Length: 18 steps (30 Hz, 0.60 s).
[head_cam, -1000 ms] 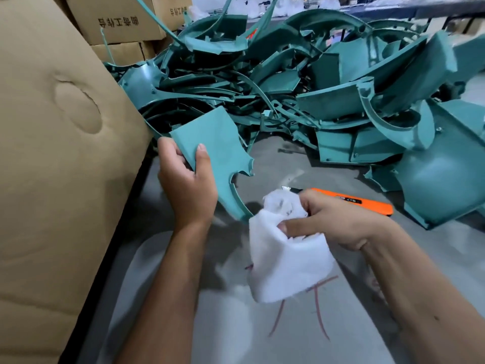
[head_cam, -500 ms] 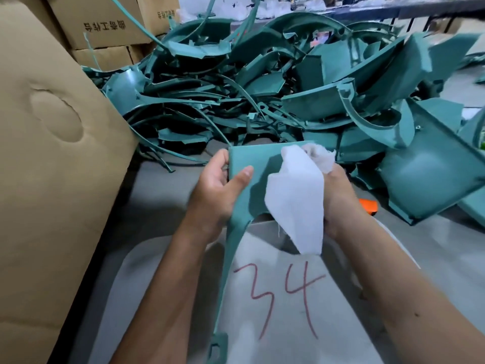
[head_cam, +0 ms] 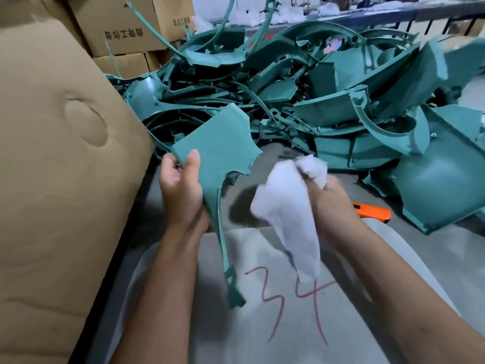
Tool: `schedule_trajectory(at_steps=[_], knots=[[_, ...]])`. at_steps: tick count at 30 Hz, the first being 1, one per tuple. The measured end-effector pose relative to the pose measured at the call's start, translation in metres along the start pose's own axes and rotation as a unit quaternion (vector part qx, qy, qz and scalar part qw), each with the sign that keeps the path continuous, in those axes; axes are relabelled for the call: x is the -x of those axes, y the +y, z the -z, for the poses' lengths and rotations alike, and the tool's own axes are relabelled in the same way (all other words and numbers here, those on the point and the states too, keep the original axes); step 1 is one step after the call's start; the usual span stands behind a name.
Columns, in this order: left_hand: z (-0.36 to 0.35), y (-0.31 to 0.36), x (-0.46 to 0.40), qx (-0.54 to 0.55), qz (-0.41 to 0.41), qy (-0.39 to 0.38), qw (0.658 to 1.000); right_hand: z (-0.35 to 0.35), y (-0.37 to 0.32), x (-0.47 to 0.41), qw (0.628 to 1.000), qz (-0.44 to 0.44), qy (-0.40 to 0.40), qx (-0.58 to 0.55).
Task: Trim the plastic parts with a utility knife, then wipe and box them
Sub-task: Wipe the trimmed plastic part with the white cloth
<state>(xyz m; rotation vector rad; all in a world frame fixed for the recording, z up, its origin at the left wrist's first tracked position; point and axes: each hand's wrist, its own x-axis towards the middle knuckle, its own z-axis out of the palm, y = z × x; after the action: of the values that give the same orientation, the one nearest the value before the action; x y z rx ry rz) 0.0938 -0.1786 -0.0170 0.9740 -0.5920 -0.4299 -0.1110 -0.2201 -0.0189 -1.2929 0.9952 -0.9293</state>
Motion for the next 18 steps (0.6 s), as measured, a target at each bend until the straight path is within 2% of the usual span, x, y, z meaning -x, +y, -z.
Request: schedule_trajectory(at_steps=[1,3,4,6,9,10,12,14,16,18], knots=[[0.003,0.002,-0.002,0.000,-0.006,0.013,1.000,0.004,0.001,0.003,0.990,0.021,-0.066,0.122],[0.007,0.004,-0.001,0.005,-0.003,0.051,0.999,0.005,0.000,0.010,0.919,0.048,-0.214,0.329],[0.009,0.005,0.001,0.013,0.005,0.074,0.997,0.003,0.001,0.010,0.888,0.048,-0.249,0.384],[0.012,0.007,0.007,0.023,0.025,0.112,0.993,0.004,0.001,0.007,0.867,0.048,-0.248,0.429],[0.017,0.027,0.010,0.026,0.022,0.164,0.986,0.001,-0.009,0.010,0.861,0.161,-0.201,0.439],[0.015,0.038,0.010,0.023,0.019,0.180,0.983,0.000,-0.014,0.014,0.870,0.195,-0.189,0.411],[0.007,0.067,0.009,0.026,-0.013,0.189,0.982,-0.015,-0.027,0.021,0.913,0.236,-0.183,0.277],[-0.005,0.100,0.006,0.020,-0.085,0.186,0.979,-0.042,-0.042,0.028,0.940,0.267,-0.211,0.018],[-0.018,0.129,0.004,-0.002,-0.150,0.176,0.973,-0.069,-0.066,0.034,0.919,0.223,-0.228,-0.230],[-0.019,0.161,0.003,-0.048,-0.186,0.179,0.965,-0.096,-0.099,0.040,0.906,0.163,-0.213,-0.329]])
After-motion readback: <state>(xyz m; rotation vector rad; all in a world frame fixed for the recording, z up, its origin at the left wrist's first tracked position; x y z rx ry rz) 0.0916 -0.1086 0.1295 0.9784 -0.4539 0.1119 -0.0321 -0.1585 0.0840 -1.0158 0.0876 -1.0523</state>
